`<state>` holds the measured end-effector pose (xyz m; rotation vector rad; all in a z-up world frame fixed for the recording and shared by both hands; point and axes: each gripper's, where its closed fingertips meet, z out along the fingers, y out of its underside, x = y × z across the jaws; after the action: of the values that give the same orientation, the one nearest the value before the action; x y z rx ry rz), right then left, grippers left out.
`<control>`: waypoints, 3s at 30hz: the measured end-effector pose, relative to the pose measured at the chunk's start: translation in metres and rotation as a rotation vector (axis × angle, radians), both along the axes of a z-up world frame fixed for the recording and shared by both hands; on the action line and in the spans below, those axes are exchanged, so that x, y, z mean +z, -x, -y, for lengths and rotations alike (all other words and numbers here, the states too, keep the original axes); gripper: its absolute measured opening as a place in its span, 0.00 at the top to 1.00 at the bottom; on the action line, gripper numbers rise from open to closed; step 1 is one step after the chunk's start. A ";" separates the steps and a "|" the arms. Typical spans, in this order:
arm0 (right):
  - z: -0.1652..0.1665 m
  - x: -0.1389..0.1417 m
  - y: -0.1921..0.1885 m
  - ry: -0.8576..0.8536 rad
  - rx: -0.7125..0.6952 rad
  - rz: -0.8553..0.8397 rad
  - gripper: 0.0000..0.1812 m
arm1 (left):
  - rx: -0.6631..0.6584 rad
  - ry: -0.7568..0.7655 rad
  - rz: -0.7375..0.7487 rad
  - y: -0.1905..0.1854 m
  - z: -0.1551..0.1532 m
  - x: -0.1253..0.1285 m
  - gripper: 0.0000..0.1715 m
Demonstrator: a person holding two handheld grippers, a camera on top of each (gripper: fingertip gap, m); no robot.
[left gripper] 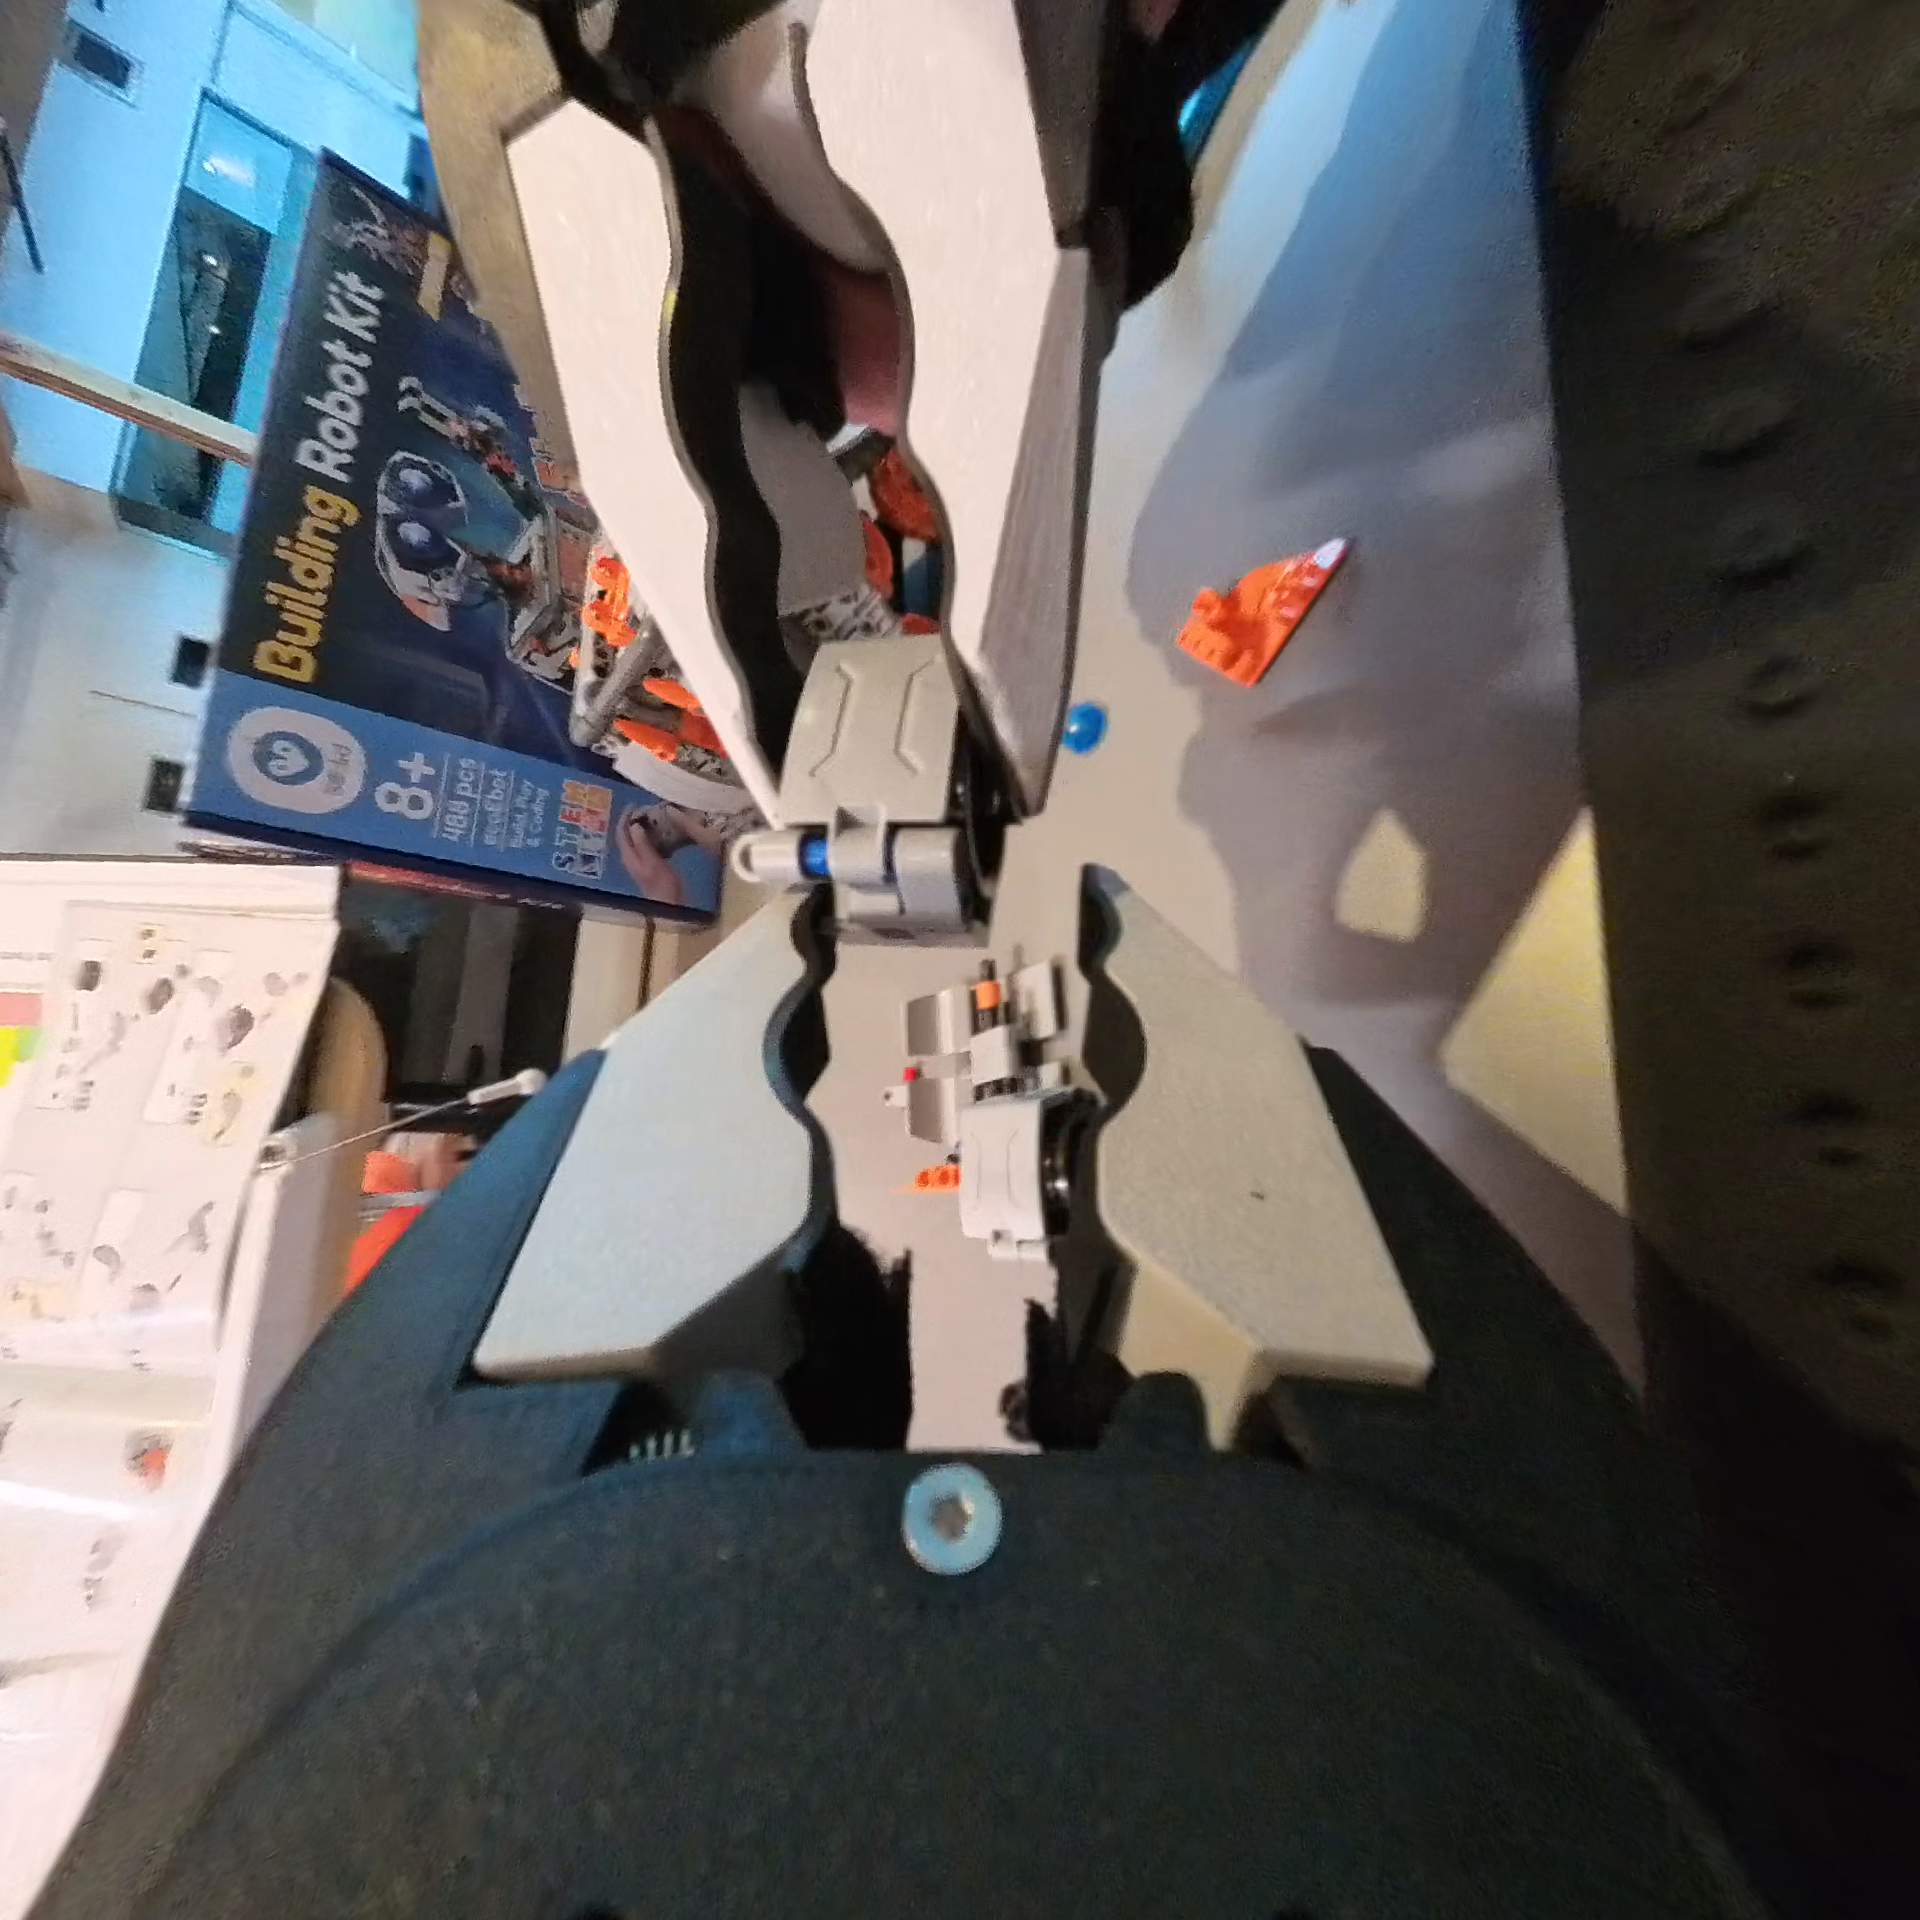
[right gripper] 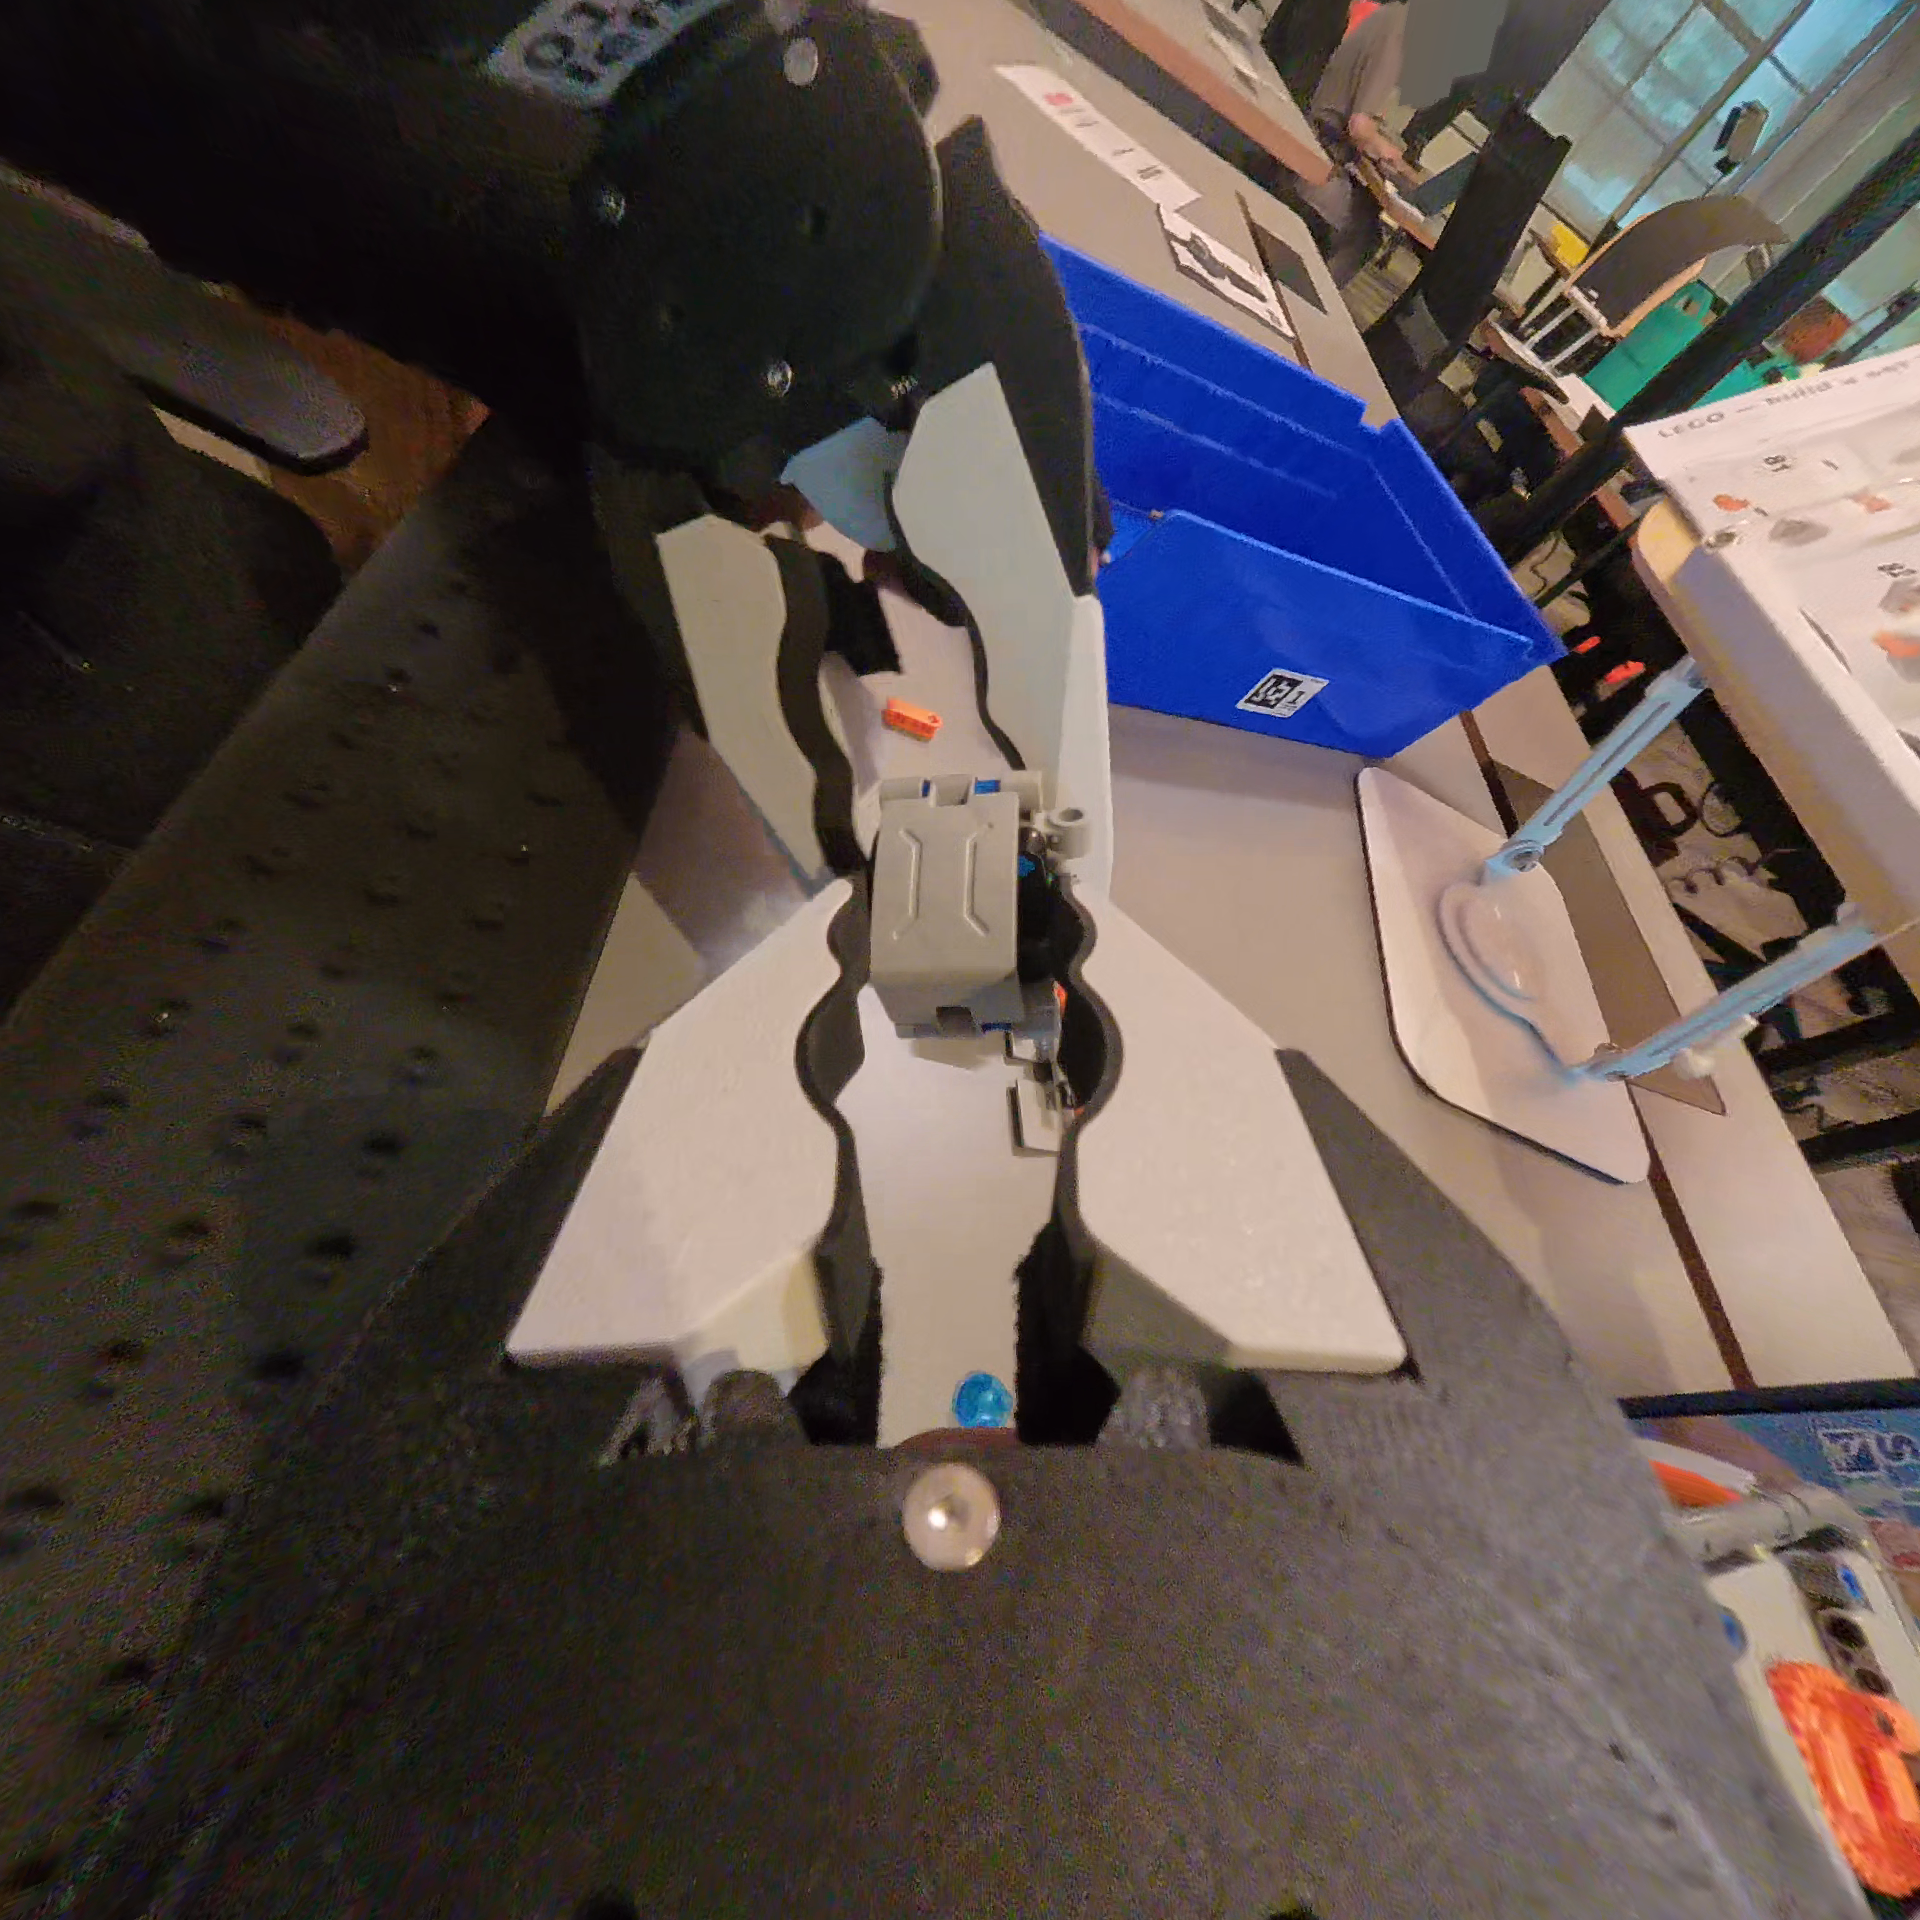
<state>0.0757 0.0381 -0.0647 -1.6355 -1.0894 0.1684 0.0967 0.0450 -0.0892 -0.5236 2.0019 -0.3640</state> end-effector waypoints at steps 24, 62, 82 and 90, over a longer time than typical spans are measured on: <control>0.017 0.011 0.011 0.083 0.142 -0.159 0.82 | -0.191 0.540 -0.059 0.015 0.027 0.031 0.77; 0.014 0.004 0.010 -0.025 0.058 0.050 0.83 | -0.259 0.723 -0.082 0.023 0.031 0.041 0.79; 0.010 0.011 0.004 -0.018 0.029 0.003 0.88 | -0.156 0.533 -0.021 0.012 0.018 0.033 0.79; 0.010 0.008 0.005 -0.023 0.027 0.029 0.88 | -0.154 0.499 -0.025 0.013 0.018 0.029 0.79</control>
<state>0.0709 0.0278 -0.0571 -1.6074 -1.1322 0.1494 0.0833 0.0274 -0.0600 -0.6829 1.9790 -0.9702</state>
